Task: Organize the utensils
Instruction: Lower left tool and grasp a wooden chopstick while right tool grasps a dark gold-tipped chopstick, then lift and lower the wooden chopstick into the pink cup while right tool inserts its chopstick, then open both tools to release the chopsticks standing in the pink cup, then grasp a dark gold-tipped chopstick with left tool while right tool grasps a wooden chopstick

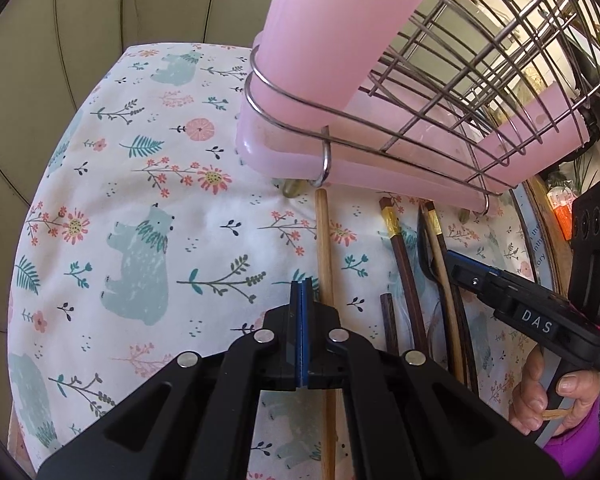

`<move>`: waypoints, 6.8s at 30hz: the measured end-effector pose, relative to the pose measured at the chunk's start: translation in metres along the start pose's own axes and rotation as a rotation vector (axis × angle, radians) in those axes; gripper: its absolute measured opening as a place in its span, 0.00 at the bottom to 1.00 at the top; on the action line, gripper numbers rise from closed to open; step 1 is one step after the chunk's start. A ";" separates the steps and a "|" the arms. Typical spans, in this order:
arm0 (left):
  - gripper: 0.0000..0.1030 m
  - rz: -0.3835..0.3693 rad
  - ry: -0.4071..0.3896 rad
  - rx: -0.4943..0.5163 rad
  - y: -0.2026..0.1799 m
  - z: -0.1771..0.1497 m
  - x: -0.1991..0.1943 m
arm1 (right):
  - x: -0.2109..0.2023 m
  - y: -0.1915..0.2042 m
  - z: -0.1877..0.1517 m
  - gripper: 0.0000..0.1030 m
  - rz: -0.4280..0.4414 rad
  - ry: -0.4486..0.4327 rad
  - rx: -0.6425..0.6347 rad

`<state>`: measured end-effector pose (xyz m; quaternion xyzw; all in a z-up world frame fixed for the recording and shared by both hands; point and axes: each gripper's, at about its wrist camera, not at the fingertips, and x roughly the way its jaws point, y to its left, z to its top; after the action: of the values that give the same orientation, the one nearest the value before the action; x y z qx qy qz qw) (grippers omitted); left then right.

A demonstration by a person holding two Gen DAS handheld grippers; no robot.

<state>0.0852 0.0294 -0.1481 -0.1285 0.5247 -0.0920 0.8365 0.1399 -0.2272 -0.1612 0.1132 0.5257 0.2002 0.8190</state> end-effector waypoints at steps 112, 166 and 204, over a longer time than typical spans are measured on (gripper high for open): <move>0.05 -0.062 -0.884 0.159 -0.099 0.105 -0.293 | -0.345 0.048 0.102 0.06 -0.155 -0.920 -0.237; 0.23 0.056 -0.524 0.065 -0.062 0.147 -0.127 | -0.228 -0.016 0.121 0.16 -0.151 -0.528 -0.114; 0.24 -0.132 -0.079 0.028 -0.081 0.024 -0.022 | -0.127 -0.034 -0.011 0.22 0.044 -0.218 0.043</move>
<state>0.0956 -0.0389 -0.0943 -0.1548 0.4803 -0.1490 0.8504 0.0903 -0.3142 -0.0758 0.1632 0.4352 0.1933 0.8641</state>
